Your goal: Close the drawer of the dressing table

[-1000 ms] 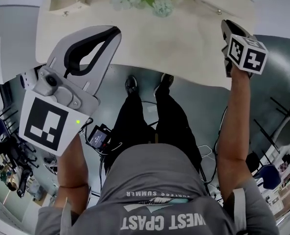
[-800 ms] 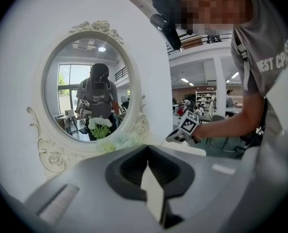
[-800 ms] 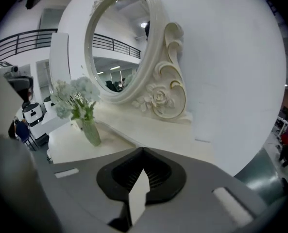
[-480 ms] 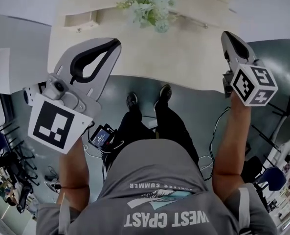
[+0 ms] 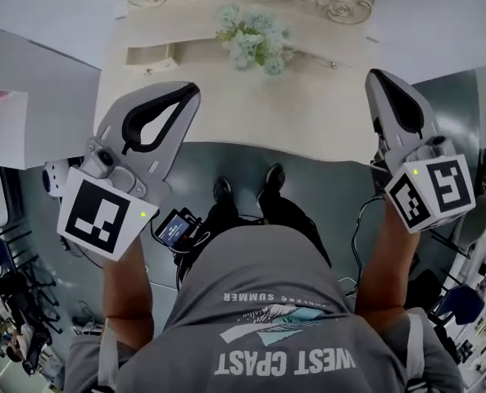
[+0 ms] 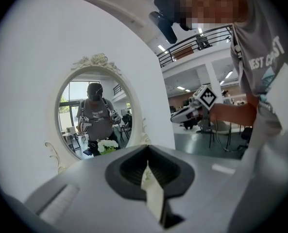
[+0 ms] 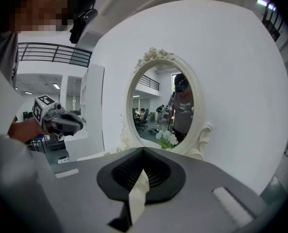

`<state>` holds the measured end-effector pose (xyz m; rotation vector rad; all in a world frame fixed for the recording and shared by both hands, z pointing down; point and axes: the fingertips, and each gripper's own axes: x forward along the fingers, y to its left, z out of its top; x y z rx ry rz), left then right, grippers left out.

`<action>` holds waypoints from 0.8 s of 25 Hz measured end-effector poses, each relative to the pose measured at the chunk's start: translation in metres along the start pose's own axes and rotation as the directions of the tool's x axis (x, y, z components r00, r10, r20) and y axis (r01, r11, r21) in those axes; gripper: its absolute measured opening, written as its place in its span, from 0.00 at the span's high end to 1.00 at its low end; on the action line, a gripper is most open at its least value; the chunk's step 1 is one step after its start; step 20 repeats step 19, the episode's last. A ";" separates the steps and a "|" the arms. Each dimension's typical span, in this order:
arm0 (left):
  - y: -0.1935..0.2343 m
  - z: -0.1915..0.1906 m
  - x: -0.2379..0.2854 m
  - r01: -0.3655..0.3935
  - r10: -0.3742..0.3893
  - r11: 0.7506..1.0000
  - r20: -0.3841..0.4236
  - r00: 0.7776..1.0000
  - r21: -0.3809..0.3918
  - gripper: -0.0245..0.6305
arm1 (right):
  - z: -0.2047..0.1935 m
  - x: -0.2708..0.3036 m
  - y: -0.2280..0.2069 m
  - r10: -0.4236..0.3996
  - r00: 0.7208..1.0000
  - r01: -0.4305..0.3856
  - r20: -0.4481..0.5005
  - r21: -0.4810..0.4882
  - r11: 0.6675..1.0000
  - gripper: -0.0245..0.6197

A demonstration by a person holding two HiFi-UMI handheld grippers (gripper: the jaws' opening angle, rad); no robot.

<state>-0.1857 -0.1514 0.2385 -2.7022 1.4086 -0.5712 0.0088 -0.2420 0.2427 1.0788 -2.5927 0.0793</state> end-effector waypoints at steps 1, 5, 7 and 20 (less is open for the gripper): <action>0.001 0.001 -0.004 -0.001 0.001 1.000 0.006 1.000 0.001 0.96 | 0.008 -0.003 0.007 0.006 1.000 -0.006 0.012 -0.012 1.000 0.96; 0.003 0.005 -0.020 -0.001 0.001 1.000 0.024 1.000 0.006 0.96 | 0.035 -0.014 0.032 0.019 0.999 -0.016 0.046 -0.058 0.998 0.96; 0.004 0.008 -0.026 0.001 -0.001 1.000 0.032 0.999 0.012 0.96 | 0.047 -0.021 0.040 0.018 0.998 -0.013 0.058 -0.077 0.997 0.96; -0.002 0.018 -0.054 0.034 -0.035 0.999 0.050 0.998 0.017 0.96 | 0.063 -0.050 0.073 -0.005 0.999 0.010 0.053 -0.101 0.995 0.96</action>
